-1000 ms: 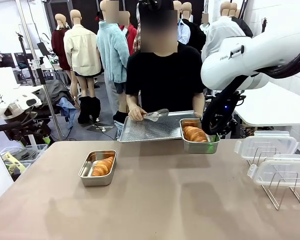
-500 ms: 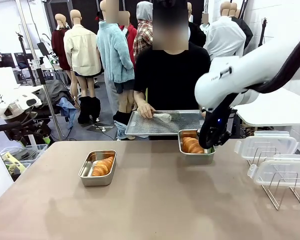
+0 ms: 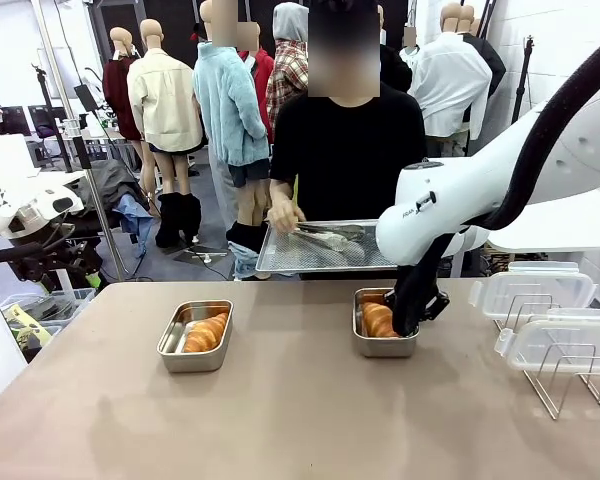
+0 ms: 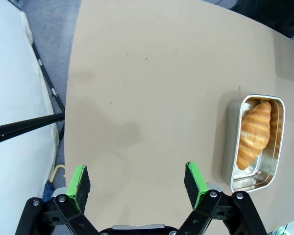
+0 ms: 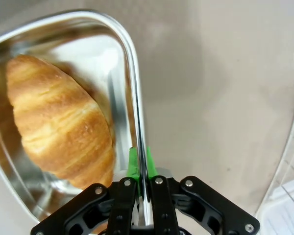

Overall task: Place the bread in airtight containers.
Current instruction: Once an object is inside an Airtight Container , place the container in the center of the table, then pick up one Airtight Container lid and hand it to the human.

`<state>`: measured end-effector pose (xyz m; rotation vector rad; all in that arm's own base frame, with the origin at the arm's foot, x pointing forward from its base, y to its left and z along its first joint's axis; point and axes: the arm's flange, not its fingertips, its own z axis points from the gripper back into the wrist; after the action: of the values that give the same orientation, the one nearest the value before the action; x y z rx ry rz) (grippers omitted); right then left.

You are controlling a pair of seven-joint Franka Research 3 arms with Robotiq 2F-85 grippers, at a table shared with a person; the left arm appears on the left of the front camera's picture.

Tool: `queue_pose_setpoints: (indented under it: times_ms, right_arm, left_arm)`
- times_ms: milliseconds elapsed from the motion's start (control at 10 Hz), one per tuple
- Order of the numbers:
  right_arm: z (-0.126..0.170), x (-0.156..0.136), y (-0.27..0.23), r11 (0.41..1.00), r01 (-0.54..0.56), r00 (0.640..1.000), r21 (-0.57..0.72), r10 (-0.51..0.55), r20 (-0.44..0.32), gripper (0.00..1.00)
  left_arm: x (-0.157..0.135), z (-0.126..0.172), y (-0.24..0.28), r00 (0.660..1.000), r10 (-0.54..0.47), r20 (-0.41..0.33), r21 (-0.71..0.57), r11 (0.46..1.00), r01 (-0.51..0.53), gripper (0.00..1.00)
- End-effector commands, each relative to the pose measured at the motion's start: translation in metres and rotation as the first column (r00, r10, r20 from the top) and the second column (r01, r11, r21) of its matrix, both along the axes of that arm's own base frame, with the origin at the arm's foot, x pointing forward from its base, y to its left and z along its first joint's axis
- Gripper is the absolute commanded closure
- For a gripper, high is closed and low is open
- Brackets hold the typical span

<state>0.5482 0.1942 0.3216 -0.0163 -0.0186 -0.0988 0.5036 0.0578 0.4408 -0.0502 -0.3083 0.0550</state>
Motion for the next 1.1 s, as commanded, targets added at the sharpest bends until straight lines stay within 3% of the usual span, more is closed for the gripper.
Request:
queue_pose_setpoints:
  times_ms: [0,500,600,1000]
  right_arm:
    - [0.0,0.007,0.006,1.0,-0.004,1.0,-0.006,0.004,-0.002,1.0]
    - [-0.004,0.007,0.004,1.0,-0.019,0.999,0.004,0.019,-0.027,1.0]
    - [-0.003,0.008,0.004,1.0,-0.017,0.999,0.002,0.017,-0.034,0.91]
    - [0.018,-0.004,0.001,0.999,-0.036,0.999,-0.016,0.036,-0.016,0.15]
  left_arm:
    - [0.001,0.003,0.0,1.0,0.019,-0.013,0.018,1.0,-0.019,0.0]
    - [0.001,0.003,0.0,1.0,0.019,-0.013,0.018,1.0,-0.019,0.0]
    - [0.001,0.003,0.0,1.0,0.019,-0.013,0.018,1.0,-0.019,0.0]
    - [0.001,0.003,0.0,1.0,0.019,-0.013,0.018,1.0,-0.019,0.0]
